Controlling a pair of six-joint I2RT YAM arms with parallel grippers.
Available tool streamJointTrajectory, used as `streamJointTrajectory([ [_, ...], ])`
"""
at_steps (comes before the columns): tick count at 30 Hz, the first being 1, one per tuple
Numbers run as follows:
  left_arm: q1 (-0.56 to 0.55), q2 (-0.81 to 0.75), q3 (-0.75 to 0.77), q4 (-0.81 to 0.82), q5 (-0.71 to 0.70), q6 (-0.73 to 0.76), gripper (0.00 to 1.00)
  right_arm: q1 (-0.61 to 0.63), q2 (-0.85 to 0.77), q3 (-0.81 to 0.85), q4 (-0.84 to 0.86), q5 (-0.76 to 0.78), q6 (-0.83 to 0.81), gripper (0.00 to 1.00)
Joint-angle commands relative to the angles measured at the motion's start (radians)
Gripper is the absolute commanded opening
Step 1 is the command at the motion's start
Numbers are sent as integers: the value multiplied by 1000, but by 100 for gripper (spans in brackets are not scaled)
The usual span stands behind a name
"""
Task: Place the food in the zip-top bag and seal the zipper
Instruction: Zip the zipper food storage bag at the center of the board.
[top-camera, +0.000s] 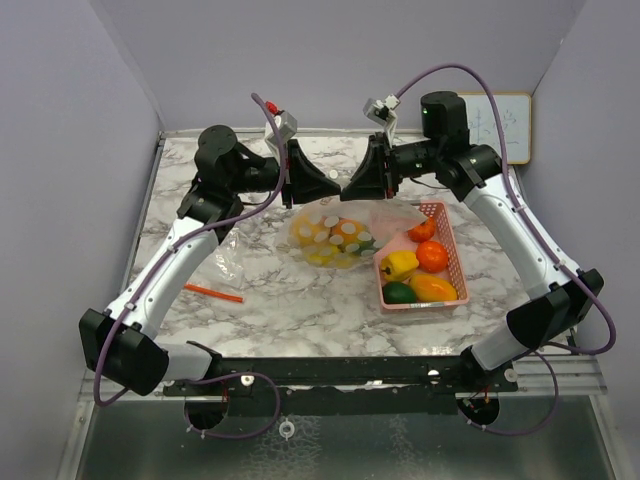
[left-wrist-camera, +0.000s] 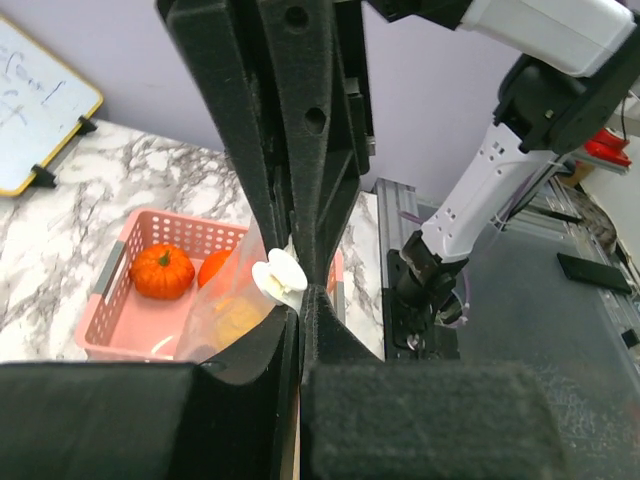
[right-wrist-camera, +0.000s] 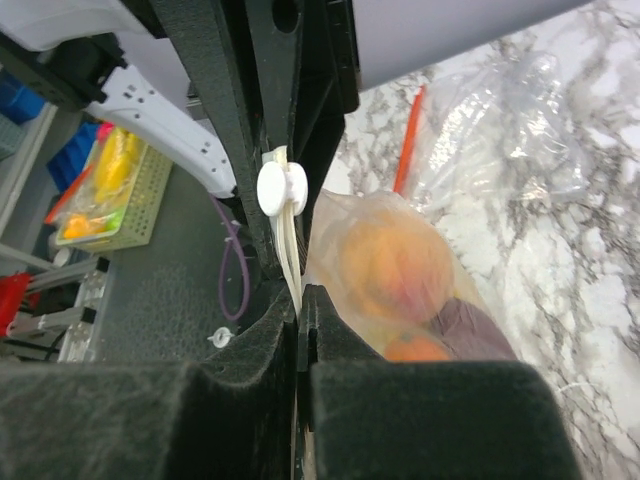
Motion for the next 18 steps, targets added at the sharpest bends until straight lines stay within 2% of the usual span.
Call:
streamJointTrajectory([
  [1,16,-10,18,-108,-129,71,0,7,-33,25,-80,196,-60,11],
  [3,20,-22,-23,-160,-200,115,0,7,-37,32,-94,249,-73,22],
  [6,29,-72,-139,-70,-248,124,0,7,-46,47,-84,262,-81,32],
  [10,36,-136,-249,66,-255,97,0,7,-28,65,-23,150,-38,35],
  [15,37,-175,-300,147,-232,82,0,7,-7,-44,205,53,138,38],
  [18,37,-191,-331,203,-215,60,0,8,-11,-169,410,12,253,51],
])
